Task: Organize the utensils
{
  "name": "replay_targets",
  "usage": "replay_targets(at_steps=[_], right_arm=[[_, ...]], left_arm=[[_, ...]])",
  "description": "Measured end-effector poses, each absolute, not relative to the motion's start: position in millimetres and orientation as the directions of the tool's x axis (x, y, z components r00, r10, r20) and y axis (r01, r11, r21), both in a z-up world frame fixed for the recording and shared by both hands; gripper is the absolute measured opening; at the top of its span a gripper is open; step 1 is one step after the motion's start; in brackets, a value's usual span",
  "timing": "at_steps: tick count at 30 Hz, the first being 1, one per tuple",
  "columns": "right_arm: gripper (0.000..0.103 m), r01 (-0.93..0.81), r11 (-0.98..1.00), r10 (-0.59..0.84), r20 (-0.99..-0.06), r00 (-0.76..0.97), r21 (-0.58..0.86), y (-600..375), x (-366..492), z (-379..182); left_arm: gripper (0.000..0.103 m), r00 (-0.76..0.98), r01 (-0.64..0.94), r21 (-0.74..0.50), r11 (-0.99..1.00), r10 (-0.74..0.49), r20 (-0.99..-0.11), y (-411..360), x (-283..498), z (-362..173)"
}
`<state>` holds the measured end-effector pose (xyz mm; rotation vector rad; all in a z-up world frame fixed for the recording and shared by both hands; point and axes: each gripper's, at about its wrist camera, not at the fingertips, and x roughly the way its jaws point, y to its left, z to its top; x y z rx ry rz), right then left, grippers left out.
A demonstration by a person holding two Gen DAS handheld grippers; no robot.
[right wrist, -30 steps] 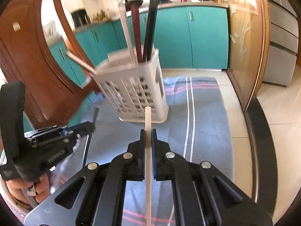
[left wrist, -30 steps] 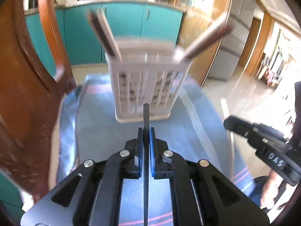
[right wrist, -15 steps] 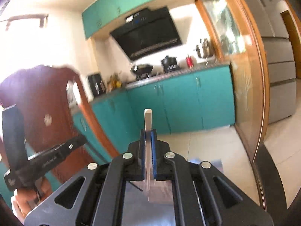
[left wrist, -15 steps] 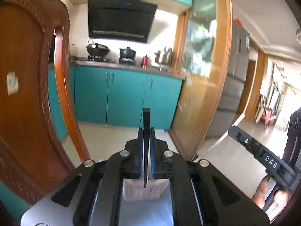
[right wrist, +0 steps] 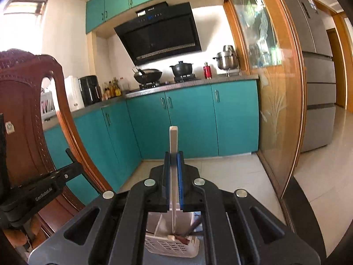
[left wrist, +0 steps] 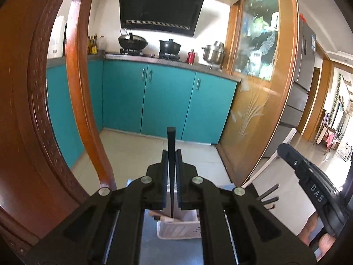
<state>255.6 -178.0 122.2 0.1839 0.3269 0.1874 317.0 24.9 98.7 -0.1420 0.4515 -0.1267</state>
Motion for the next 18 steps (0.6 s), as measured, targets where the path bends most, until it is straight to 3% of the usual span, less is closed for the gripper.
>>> replay_targets(at_steps=[7,12,14,18], right_arm=[[0.011,-0.132,0.965,0.201,-0.316,0.927,0.228,-182.8,249.5,115.4],[0.038,-0.128,0.962,0.197,-0.287,0.938,0.243,-192.7,223.4,125.8],[0.056,-0.133,0.961,0.198,-0.266,0.943,0.244,-196.5,207.9,129.7],[0.077,-0.149,0.964,0.197,-0.219,0.956,0.220,-208.9,156.2,130.8]], left_arm=[[0.010,0.900,0.084,-0.140,0.987,-0.135,-0.414,21.9,307.1,97.0],[0.025,0.919,0.090,-0.105,0.990,-0.124,-0.374,19.6,275.0,103.5],[0.037,0.927,0.088,-0.097,0.991,-0.117,-0.357,21.1,259.8,105.3],[0.055,0.939,0.078,-0.075,0.994,-0.099,-0.330,21.2,221.6,104.5]])
